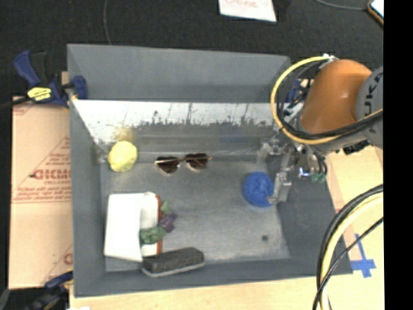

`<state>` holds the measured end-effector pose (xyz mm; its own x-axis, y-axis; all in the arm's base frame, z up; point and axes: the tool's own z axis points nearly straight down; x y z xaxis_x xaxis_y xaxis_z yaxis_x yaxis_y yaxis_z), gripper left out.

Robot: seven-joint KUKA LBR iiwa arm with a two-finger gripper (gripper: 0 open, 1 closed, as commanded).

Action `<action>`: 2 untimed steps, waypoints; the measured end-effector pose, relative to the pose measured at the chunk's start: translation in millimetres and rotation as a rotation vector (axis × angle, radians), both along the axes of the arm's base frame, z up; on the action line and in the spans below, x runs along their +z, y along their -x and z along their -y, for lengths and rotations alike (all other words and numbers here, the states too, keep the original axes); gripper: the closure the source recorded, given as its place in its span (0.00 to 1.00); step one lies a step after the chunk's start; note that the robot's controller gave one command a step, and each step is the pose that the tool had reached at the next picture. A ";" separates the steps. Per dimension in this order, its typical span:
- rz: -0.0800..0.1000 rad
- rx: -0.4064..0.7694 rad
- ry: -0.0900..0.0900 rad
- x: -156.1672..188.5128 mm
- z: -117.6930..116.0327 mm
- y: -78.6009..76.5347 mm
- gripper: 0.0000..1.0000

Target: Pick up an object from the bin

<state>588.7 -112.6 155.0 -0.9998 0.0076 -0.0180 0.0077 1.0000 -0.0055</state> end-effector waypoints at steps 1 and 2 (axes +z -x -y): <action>-0.016 0.012 -0.001 -54.2 37.2 3.4 0.00; 0.012 -0.154 -0.001 -82.5 20.0 4.0 0.00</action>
Offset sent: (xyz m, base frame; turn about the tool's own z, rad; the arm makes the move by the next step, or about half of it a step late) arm -0.0064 -0.0182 -0.0850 0.1559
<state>584.8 -132.7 72.5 -0.9865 0.1610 -0.0302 0.1611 0.9869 -0.0030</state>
